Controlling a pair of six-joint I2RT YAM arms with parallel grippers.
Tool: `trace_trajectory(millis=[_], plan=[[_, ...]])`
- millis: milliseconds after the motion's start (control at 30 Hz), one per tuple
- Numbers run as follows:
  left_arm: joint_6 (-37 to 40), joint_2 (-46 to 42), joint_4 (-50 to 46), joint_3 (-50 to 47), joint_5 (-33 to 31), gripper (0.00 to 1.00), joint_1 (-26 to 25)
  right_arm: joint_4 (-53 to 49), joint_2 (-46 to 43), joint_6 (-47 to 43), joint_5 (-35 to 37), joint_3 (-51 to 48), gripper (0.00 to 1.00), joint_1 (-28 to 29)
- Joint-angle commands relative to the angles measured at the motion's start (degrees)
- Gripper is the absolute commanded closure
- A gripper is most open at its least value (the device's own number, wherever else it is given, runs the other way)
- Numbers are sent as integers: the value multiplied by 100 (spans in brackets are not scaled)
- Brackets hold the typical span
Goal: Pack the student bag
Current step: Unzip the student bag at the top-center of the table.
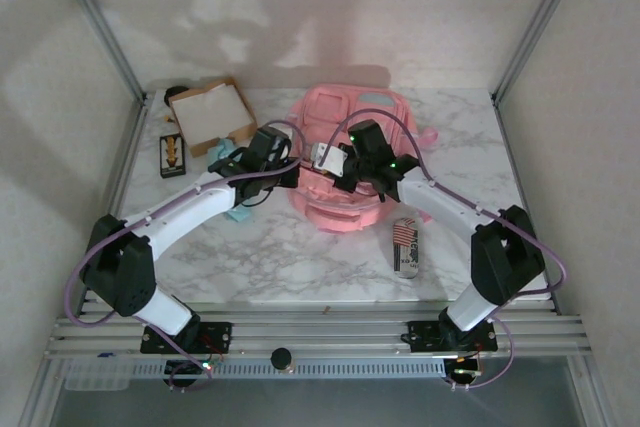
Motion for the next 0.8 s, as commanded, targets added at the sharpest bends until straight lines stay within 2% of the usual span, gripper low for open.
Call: trace_trajectory(millis=[0,167,400,500,567,667,700,733,767], plan=[[-135,-50,-280,254,-684,100,182,121,-278,-183,415,151,100,-49],[14,126,-318,294,-818,100,462,-446,-248,-203,125,305,100,-55],[257,662,-138,465,-970,100,801,-436,-445,-179,-28,-39,100,-46],[333,818,241,531,-844,100,877,-526,-393,-168,30,-94,100,-45],[376,925,365,651,-286,100,896,-445,-326,-13,-18,-107,100,-44],[358,946,591,583,51,100,842,-263,-142,493,-290,68,100,83],[387,945,637,531,79,100,835,-203,-26,694,-254,134,88,156],[364,929,653,489,24,100,834,-151,79,793,-290,164,72,202],[345,910,646,459,-11,100,837,-33,162,890,-265,146,66,254]])
